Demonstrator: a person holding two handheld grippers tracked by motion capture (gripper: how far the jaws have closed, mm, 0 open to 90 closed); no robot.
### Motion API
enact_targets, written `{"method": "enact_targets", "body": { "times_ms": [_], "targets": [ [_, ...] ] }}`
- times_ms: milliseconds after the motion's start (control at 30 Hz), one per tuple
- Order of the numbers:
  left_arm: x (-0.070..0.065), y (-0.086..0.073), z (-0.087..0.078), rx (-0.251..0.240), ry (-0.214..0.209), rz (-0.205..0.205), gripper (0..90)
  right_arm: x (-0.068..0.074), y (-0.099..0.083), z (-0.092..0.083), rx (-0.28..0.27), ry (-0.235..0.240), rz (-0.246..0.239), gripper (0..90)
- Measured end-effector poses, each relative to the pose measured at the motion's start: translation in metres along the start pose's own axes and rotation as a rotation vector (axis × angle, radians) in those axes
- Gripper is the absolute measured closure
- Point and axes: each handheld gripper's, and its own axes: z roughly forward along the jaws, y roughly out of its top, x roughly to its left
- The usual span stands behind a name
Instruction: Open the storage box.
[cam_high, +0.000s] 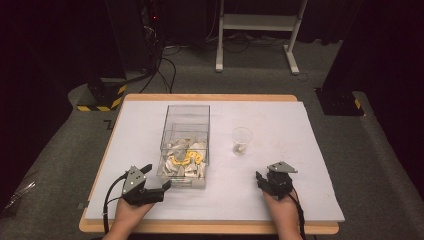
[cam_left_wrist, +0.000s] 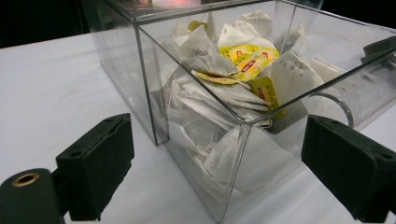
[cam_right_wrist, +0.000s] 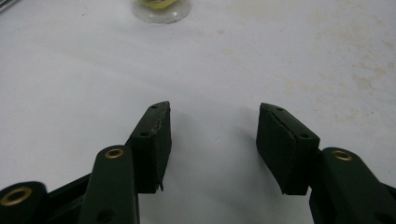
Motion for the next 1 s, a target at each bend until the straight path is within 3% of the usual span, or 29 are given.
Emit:
{"method": "enact_targets", "body": {
  "times_ms": [1000],
  "targets": [
    [0.012, 0.012, 0.021, -0.003, 0.034, -0.018, 10.5, 0.0, 0.0, 0.0, 0.001, 0.004, 0.005, 45.1]
  ]
}}
